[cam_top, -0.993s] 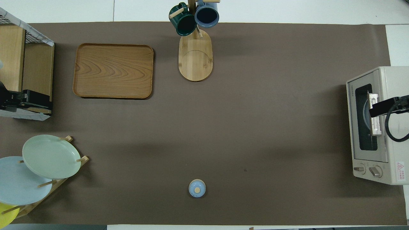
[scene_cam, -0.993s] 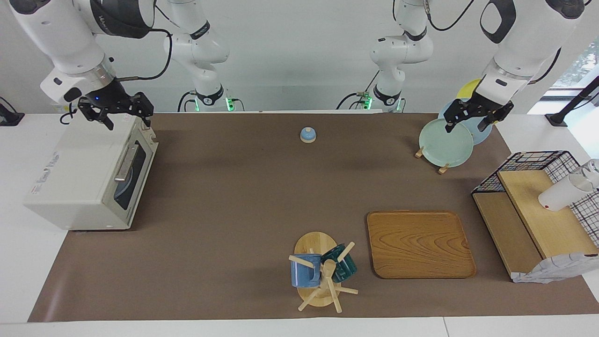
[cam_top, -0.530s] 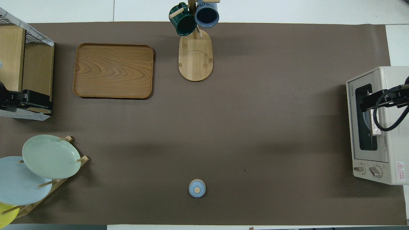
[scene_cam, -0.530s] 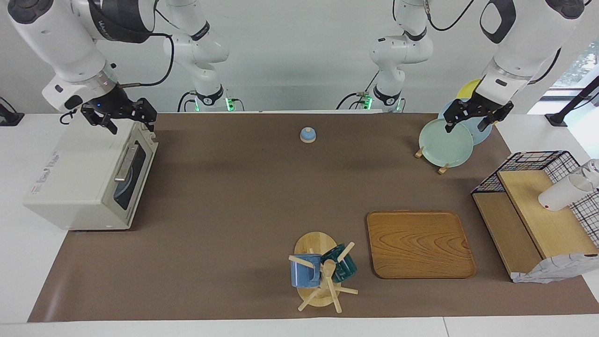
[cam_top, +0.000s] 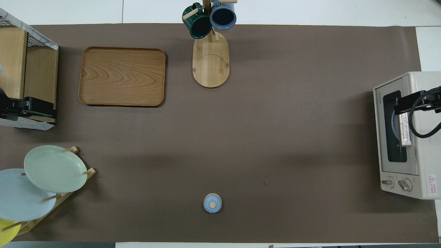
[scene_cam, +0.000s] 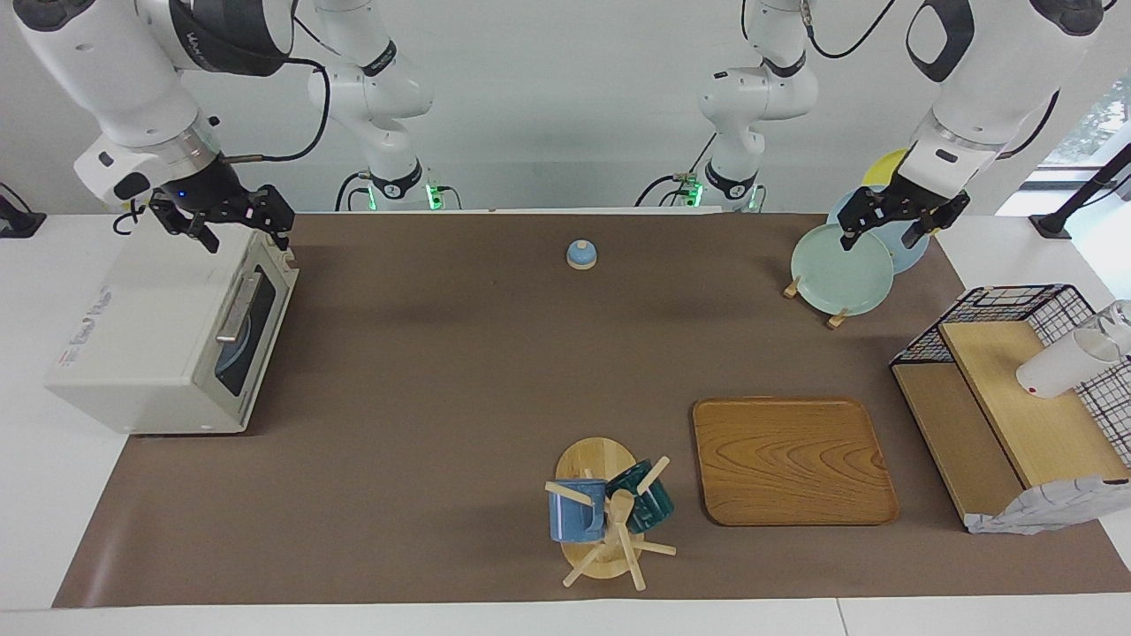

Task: Put eggplant into oven

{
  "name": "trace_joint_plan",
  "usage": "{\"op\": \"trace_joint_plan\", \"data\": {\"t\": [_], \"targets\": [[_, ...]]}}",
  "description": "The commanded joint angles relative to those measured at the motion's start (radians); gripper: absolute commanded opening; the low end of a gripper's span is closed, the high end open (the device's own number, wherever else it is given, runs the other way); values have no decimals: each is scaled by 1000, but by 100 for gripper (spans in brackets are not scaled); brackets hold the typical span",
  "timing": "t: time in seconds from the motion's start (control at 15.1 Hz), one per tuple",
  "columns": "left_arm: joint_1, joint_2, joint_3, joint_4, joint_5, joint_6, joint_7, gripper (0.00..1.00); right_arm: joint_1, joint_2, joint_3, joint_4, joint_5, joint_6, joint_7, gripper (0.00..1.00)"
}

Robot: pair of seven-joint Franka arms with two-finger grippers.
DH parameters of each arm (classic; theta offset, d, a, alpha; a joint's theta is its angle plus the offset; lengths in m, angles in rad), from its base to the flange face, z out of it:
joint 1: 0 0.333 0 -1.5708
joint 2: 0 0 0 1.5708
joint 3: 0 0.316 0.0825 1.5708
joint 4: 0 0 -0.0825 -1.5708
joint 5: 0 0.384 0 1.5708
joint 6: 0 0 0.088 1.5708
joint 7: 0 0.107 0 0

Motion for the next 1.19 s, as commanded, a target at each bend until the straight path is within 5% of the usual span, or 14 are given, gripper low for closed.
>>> {"op": "trace_joint_plan", "data": {"t": [0.0,1.13], "targets": [[11,-5,-9,6,19,3,-8,100,7,-5,-10,3,5,13,13,100],[9,-5,-9,6,19,3,-8,100,-1,-53,-3,-41,14,5,14,100]]}}
